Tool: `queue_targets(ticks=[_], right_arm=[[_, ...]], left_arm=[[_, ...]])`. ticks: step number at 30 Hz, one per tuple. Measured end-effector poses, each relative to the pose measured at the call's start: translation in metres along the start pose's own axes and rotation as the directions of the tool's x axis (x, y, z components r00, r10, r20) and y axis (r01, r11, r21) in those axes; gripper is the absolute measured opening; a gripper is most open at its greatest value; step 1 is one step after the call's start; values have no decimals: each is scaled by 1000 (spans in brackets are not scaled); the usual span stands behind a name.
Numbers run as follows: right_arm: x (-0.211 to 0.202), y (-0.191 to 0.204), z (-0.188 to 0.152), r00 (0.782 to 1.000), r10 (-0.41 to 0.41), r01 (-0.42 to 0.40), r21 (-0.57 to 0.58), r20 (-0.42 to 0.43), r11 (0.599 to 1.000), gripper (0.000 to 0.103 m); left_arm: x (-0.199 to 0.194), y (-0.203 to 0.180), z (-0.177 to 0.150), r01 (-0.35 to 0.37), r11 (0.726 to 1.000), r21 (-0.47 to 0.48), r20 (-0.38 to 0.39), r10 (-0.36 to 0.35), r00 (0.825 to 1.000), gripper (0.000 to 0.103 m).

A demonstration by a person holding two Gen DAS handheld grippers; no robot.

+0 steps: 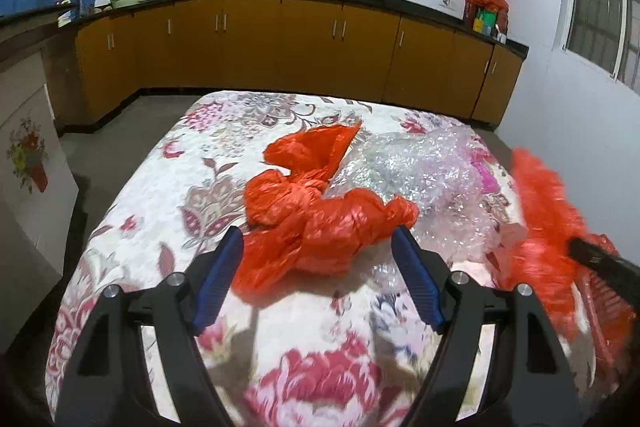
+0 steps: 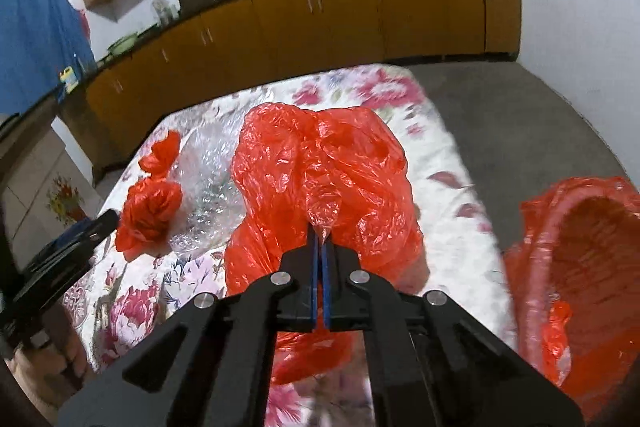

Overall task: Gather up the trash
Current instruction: 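Grasp a red bag with the left tool while the right tool grasps another red bag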

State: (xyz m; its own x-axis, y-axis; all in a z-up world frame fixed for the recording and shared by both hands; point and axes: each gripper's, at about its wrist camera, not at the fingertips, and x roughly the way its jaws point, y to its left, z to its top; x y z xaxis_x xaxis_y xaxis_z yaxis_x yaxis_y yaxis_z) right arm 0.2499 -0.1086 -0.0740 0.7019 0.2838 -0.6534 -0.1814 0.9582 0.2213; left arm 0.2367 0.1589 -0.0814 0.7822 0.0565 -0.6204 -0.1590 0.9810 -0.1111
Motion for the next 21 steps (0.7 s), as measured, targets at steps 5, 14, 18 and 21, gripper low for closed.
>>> queue_targets(ticks=[5, 14, 18, 21], right_arm=[[-10, -14, -3, 1000, -13, 13, 17, -3, 1000, 2], [-18, -25, -11, 1000, -25, 25, 44, -14, 999, 2], [-32, -24, -10, 1000, -21, 21, 44, 12, 999, 2], [-43, -30, -10, 999, -25, 23, 53, 31, 998, 2]], left_arm=[[28, -7, 5, 1, 999, 34, -54, 1, 999, 75], [47, -11, 3, 47, 995, 92, -108, -37, 993, 37], [31, -10, 3, 57, 994, 95, -82, -50, 995, 34], [13, -9, 4, 64, 994, 92, -57, -59, 997, 34]])
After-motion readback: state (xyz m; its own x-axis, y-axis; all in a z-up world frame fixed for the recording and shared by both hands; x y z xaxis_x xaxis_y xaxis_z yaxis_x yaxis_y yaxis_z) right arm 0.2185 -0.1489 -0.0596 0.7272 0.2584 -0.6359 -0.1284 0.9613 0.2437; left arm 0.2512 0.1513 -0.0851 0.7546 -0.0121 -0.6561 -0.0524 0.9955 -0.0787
